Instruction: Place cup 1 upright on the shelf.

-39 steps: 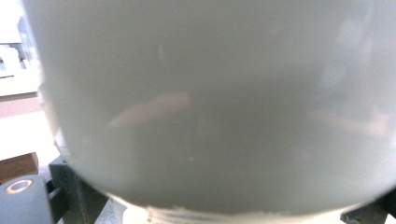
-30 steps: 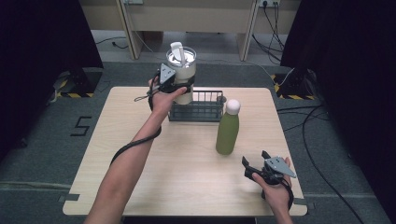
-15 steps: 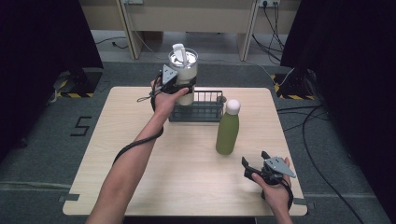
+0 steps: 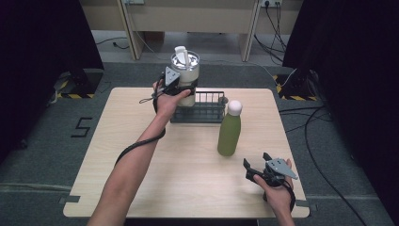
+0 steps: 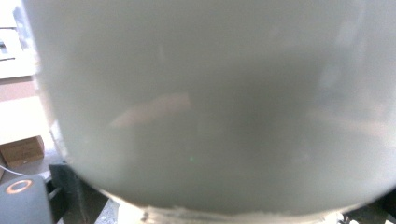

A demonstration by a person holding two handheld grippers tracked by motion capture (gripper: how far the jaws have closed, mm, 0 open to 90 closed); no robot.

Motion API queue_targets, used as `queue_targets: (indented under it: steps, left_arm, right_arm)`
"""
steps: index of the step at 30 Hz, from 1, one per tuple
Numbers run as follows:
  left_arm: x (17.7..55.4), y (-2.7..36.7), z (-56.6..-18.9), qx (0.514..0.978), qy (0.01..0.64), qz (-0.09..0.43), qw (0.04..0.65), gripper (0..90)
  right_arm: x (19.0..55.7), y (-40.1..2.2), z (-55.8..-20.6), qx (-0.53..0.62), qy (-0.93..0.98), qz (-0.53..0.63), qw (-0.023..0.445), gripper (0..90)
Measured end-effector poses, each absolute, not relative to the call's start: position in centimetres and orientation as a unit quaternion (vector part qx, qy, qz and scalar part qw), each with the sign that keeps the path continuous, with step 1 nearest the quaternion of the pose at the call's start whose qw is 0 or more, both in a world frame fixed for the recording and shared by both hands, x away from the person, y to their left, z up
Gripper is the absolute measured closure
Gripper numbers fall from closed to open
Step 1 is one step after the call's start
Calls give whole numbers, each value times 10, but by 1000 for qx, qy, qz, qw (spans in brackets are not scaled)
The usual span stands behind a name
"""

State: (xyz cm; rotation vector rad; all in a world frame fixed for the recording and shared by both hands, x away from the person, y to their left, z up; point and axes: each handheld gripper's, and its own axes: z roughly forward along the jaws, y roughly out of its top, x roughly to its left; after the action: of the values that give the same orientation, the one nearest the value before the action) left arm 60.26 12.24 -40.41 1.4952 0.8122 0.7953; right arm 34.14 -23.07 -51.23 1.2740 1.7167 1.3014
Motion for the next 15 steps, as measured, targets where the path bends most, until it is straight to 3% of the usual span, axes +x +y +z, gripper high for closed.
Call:
queue_targets:
  steps: [15]
  left_arm:
    - [606,118,-416,655,357,337,574,79]
  right_arm:
    - [341,-230,-512,482,653,494,313,151]
